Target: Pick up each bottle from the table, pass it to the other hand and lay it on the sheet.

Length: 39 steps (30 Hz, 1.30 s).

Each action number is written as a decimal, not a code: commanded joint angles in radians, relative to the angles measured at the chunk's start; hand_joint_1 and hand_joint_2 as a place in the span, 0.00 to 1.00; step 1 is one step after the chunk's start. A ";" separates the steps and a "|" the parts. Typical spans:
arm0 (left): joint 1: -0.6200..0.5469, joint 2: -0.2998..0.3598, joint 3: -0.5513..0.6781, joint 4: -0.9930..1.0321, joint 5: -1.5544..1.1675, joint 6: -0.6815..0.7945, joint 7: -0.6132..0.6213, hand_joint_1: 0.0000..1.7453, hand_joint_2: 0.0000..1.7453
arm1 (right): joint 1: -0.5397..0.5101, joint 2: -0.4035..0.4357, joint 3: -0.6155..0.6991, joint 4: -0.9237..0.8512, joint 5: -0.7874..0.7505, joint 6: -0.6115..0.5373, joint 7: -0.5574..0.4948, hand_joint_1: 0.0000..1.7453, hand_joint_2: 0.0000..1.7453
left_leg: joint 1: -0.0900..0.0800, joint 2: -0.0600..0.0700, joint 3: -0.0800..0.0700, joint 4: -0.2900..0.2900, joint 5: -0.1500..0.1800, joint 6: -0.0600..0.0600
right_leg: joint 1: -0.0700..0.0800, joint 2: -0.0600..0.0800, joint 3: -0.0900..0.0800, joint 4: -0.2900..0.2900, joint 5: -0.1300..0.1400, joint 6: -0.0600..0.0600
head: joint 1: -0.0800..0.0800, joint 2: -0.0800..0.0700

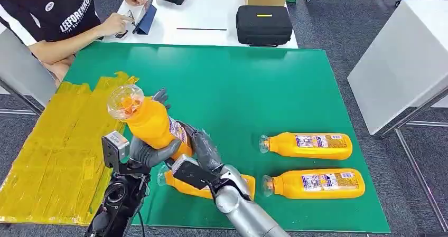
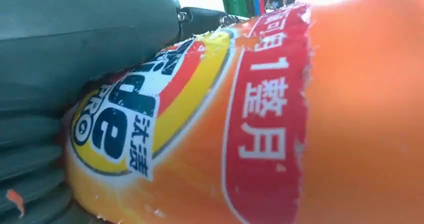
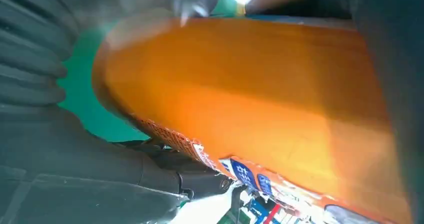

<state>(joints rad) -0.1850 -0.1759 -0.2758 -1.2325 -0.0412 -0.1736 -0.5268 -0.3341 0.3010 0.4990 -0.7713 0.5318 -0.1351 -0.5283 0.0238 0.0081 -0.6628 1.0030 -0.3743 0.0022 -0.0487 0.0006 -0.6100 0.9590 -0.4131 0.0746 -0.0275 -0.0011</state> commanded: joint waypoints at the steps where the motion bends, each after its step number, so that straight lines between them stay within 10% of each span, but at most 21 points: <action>1: -0.060 0.009 -0.015 0.088 0.003 0.026 0.015 1.00 1.00 | 0.007 -0.009 0.183 0.023 -0.026 0.003 -0.019 1.00 1.00 | 0.000 -0.002 0.006 0.000 -0.003 0.001 | 0.001 -0.002 0.007 0.000 -0.003 -0.006 | 0.000 0.000; 16: 0.175 0.064 0.159 -0.166 0.029 0.100 -0.010 1.00 1.00 | 0.025 -0.018 0.094 -0.171 -0.178 0.006 -0.054 1.00 1.00 | 0.001 0.004 0.006 0.000 -0.004 0.000 | 0.002 0.004 0.005 0.001 -0.003 -0.006 | 0.000 0.000; 34: 0.107 0.008 0.147 -0.091 -0.006 0.044 0.019 1.00 1.00 | 0.149 -0.139 -0.049 -0.415 -0.138 -0.083 -0.019 1.00 1.00 | 0.000 -0.004 0.004 -0.001 -0.002 0.001 | 0.001 -0.004 0.007 0.000 -0.003 -0.005 | 0.000 0.000; 35: 0.123 0.014 0.120 -0.086 -0.018 0.048 0.009 1.00 1.00 | 0.198 -0.162 -0.076 -0.466 -0.109 -0.098 -0.021 0.21 1.00 | 0.000 -0.005 0.002 -0.001 -0.001 0.001 | 0.001 -0.005 0.005 -0.001 -0.002 -0.004 | 0.000 0.000; 36: 0.131 0.018 0.107 -0.077 -0.022 0.055 -0.004 1.00 1.00 | 0.231 -0.171 -0.100 -0.493 -0.102 -0.109 -0.028 0.00 1.00 | 0.000 -0.007 0.007 -0.001 -0.002 0.001 | 0.001 -0.006 0.010 -0.001 -0.004 -0.006 | 0.000 0.000; 39: 0.086 0.019 0.089 0.003 -0.033 0.084 -0.027 1.00 1.00 | 0.284 -0.186 -0.158 -0.525 -0.108 -0.137 -0.049 0.00 1.00 | -0.001 -0.006 0.007 -0.002 -0.002 0.001 | 0.000 -0.006 0.010 -0.002 -0.004 -0.005 | 0.001 0.000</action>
<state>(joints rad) -0.0436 -0.1785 -0.1945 -1.4263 -0.0512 -0.1296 -0.5295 -0.1791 0.2281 0.5122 -1.0645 0.4113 -0.2164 -0.5513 0.0235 0.0066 -0.6629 1.0030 -0.3751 0.0020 -0.0488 -0.0004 -0.6091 0.9588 -0.4142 0.0741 -0.0267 -0.0011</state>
